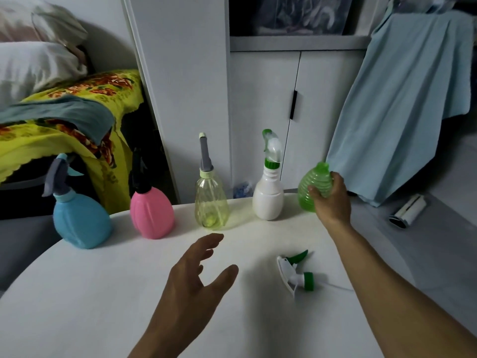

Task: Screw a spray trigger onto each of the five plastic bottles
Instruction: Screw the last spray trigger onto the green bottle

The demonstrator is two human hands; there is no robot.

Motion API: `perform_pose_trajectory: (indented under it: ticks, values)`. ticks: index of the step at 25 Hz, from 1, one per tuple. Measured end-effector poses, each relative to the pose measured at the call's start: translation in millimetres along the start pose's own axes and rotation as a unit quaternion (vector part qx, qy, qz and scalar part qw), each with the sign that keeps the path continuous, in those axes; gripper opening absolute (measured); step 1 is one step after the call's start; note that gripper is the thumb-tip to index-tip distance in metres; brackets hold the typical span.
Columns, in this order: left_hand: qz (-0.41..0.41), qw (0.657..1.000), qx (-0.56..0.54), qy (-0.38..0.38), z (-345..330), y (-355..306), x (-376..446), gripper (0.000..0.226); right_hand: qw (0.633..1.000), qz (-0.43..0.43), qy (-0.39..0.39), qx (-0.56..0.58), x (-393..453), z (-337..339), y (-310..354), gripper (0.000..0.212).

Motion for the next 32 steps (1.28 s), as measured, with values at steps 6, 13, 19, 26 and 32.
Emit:
perform_pose_trajectory:
  ticks: [6,13,19,26,32]
  values:
    - [-0.026,1.0,0.008,-0.006,-3,-8,-7,0.052,0.999,-0.012,-0.007,-0.039,-10,27,7,0.05]
    - [-0.061,0.998,0.02,-0.021,11,-23,-22,0.064,0.991,0.046,0.045,0.12,-57,94,77,0.043]
    - [-0.089,0.969,-0.196,0.12,15,-34,-36,0.102,0.823,0.071,0.361,0.433,-167,102,161,0.04]
    - [-0.016,0.995,-0.1,0.021,26,-24,-35,0.09,0.89,0.146,0.401,-0.162,-150,79,108,0.03]
    - [-0.03,0.999,-0.019,-0.017,35,-14,-32,0.093,0.825,0.161,0.385,-0.382,-155,61,57,0.038]
Point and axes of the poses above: each hand's wrist, its own x-axis towards the middle knuckle, its own z-axis out of the back of the hand, y = z × x, the point moved 2 cm from there along x, towards the middle knuckle, and after that the axes turned 11 degrees about z, right-handed, at the moved point
